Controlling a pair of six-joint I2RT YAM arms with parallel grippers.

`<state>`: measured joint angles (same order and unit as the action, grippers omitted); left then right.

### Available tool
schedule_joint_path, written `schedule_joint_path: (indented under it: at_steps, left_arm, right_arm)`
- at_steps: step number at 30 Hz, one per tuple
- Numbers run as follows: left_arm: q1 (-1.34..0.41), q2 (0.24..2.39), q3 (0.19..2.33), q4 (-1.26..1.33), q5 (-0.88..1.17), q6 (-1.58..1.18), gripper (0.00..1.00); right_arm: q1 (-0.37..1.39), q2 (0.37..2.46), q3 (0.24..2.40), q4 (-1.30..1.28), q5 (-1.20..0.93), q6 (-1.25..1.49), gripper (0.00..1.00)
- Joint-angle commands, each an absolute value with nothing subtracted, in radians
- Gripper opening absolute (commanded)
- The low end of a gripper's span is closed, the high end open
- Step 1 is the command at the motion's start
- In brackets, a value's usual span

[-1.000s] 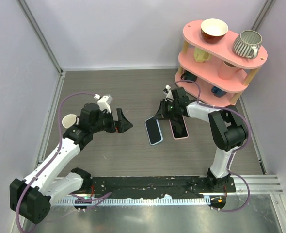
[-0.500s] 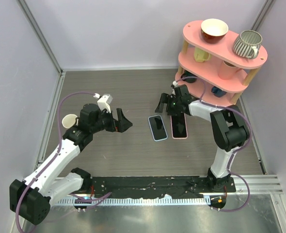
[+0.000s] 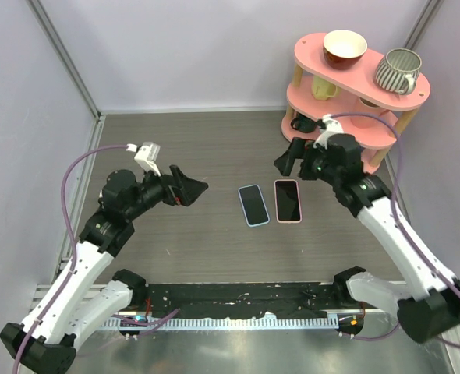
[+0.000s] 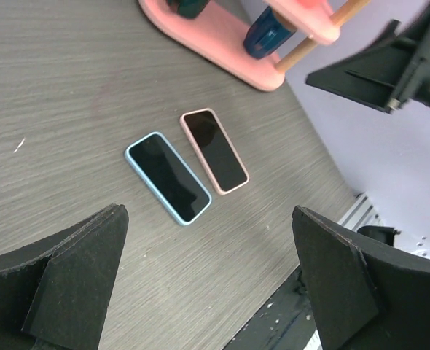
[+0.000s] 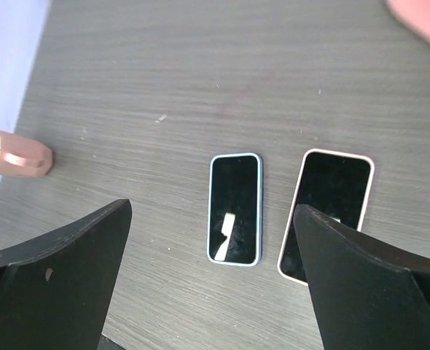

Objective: Put the phone into the phone case

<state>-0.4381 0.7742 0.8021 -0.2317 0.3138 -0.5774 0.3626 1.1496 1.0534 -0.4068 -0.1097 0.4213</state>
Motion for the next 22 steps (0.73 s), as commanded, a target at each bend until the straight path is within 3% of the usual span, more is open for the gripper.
schedule_joint_path:
  at_steps: [1,8,22]
  left_arm:
    - [-0.44,0.735,0.857,-0.179,0.304,-0.621,1.0]
    - [-0.439,0.643,0.844,-0.201,0.252,-0.609,1.0]
    - [-0.44,0.578,0.865,-0.282,0.195,-0.52,1.0]
  right_arm:
    - [0.367,0.943,1.037,-0.503,-0.068,0.357,1.0]
    - [0.367,0.821,0.953,-0.509,-0.121,0.419,1.0]
    - [0.367,0.781,0.9,-0.436,-0.178,0.489,1.0]
